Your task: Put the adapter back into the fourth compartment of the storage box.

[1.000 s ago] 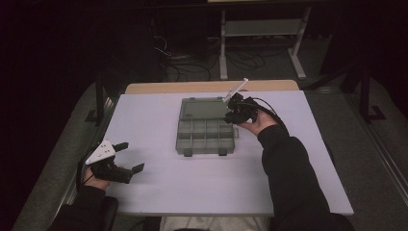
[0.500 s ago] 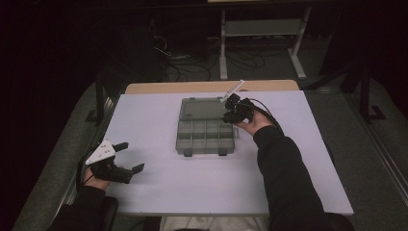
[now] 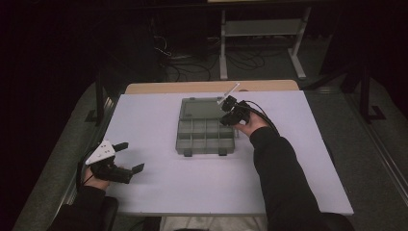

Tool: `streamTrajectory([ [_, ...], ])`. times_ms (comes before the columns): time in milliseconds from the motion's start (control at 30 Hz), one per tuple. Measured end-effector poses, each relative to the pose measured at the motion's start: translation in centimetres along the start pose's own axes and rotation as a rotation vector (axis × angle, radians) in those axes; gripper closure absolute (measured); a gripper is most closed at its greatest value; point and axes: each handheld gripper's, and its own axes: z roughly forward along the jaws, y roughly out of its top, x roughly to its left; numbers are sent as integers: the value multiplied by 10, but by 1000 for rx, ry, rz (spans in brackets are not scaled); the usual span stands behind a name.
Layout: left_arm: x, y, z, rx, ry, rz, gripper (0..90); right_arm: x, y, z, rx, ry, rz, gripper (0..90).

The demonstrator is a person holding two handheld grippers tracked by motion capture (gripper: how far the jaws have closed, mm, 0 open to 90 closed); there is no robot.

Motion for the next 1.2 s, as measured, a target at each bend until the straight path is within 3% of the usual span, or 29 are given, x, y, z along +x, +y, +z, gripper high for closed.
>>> streamTrajectory([
  [200,0,0,-1,-3,2,-1,0,1,0,5,24,2,-3,745],
  [367,0,0,0,-2,1,-1,0,-2,-1,8,28,25,37,741],
  [433,0,0,0,0,2,1,0,-3,-2,9,25,34,48,690],
  [600,0,0,0,0,2,1,0,-2,-2,7,26,32,44,670],
  [833,0,0,0,0,4,1,0,-2,-3,-3,11,5,56,493],
  [1200,-1,0,0,0,4,0,0,-6,-9,-20,-62,-25,96,238],
])
